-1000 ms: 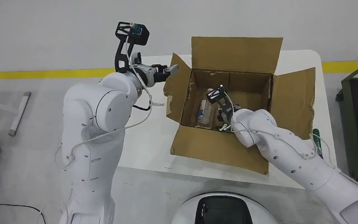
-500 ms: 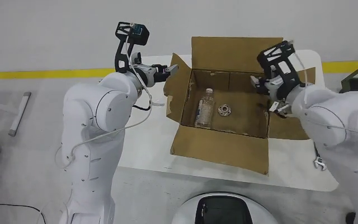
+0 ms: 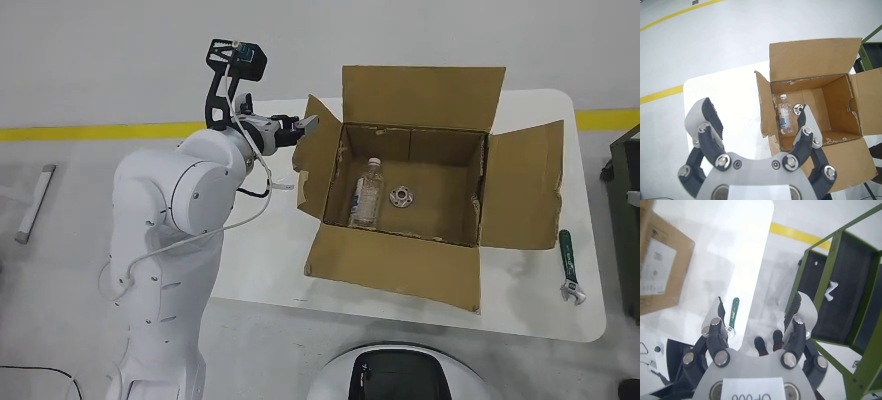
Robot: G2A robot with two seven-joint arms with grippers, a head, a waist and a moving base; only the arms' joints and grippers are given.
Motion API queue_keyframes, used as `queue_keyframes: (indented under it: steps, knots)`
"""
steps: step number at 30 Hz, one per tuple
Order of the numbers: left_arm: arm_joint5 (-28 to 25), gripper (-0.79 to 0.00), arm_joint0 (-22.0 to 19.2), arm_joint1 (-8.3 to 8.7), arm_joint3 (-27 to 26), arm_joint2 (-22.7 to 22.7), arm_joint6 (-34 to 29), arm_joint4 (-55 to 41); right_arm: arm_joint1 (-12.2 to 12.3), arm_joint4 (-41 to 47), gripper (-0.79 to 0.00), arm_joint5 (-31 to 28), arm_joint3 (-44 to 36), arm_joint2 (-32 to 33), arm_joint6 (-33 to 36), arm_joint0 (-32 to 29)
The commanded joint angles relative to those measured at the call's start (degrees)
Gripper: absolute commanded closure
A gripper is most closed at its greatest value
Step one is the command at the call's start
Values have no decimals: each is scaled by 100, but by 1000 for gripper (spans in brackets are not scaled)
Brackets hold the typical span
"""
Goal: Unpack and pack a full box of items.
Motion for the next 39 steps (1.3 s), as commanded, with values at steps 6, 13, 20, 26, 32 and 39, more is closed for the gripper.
queue_keyframes:
  steps: [6,13,20,26,32,39]
  knots:
    - [0,-785,0,0,0,0,0,0,-24,214,-372,127,-153,-275,-101,-1074]
    - [0,-785,0,0,0,0,0,0,-14,-184,-342,270,285,-924,-714,-1175]
    - [0,-785,0,0,0,0,0,0,8,-443,-329,436,714,-1484,-967,-953]
    - [0,-785,0,0,0,0,0,0,31,-542,-339,529,918,-1711,-1004,-829]
    - [0,-785,0,0,0,0,0,0,48,-562,-317,633,989,-1803,-1081,-830]
    - [0,-785,0,0,0,0,0,0,68,-545,-262,726,988,-1804,-1153,-904]
